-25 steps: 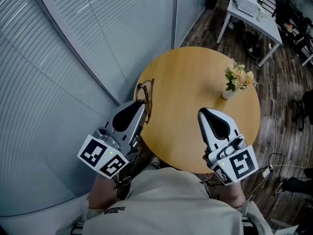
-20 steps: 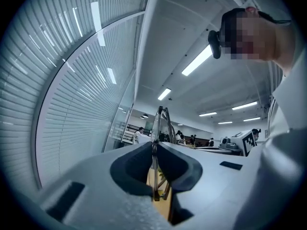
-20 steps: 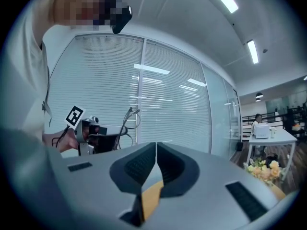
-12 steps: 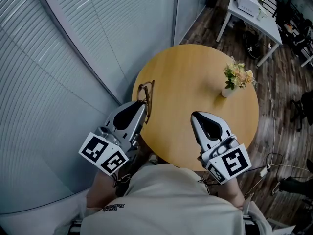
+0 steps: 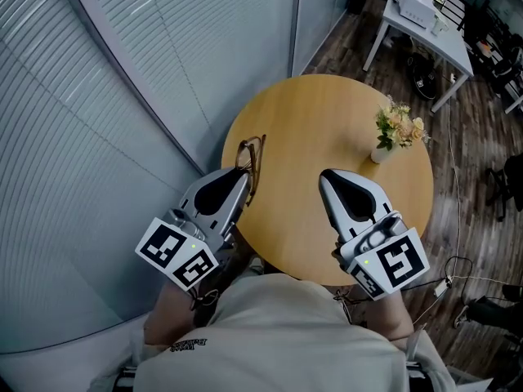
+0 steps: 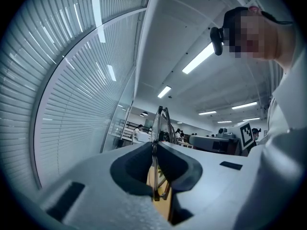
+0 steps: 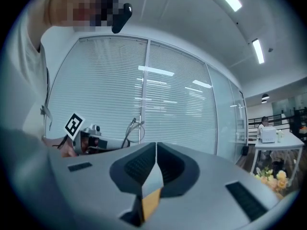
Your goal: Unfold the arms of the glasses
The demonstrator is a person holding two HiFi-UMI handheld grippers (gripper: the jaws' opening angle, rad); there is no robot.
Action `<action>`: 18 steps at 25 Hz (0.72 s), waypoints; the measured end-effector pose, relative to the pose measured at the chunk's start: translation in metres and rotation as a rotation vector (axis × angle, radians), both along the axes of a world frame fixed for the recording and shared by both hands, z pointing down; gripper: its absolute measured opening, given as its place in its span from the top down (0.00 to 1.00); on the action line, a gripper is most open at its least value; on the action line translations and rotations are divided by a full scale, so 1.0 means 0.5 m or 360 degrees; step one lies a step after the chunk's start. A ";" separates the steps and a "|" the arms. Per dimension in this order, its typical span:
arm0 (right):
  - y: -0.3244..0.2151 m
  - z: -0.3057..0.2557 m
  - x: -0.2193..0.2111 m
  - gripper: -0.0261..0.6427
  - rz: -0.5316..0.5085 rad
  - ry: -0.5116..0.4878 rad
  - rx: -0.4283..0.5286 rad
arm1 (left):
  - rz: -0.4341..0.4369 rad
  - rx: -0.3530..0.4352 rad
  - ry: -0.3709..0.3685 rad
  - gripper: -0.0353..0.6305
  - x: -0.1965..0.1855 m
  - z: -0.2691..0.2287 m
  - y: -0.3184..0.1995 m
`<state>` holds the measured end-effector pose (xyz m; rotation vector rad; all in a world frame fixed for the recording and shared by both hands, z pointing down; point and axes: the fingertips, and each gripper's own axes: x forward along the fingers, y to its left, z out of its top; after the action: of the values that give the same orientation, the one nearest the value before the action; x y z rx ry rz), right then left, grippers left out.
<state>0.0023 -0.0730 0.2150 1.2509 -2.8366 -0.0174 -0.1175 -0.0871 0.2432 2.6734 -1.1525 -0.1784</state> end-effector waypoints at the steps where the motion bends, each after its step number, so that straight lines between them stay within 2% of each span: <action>1: -0.003 -0.020 -0.006 0.92 -0.0008 -0.0011 0.0036 | 0.0007 -0.0002 -0.0007 0.88 0.003 0.002 0.001; 4: -0.015 -0.074 -0.016 0.92 -0.0002 -0.0043 0.0152 | 0.0026 -0.0001 -0.0028 0.88 0.014 0.008 0.002; 7: -0.025 -0.103 -0.030 0.91 -0.0028 -0.0058 0.0189 | 0.0058 0.0002 -0.0050 0.88 0.028 0.013 0.004; 12: -0.034 -0.110 -0.061 0.91 -0.0130 -0.0200 0.0093 | 0.0115 -0.0014 -0.0092 0.88 0.049 0.028 0.008; 18: -0.053 -0.100 -0.084 0.91 -0.0162 -0.0215 0.0013 | 0.0165 -0.0004 -0.0113 0.88 0.070 0.030 0.015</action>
<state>-0.0394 -0.0995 0.1648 1.1500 -3.0156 0.0549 -0.0826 -0.0797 0.2583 2.7493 -1.0300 -0.0647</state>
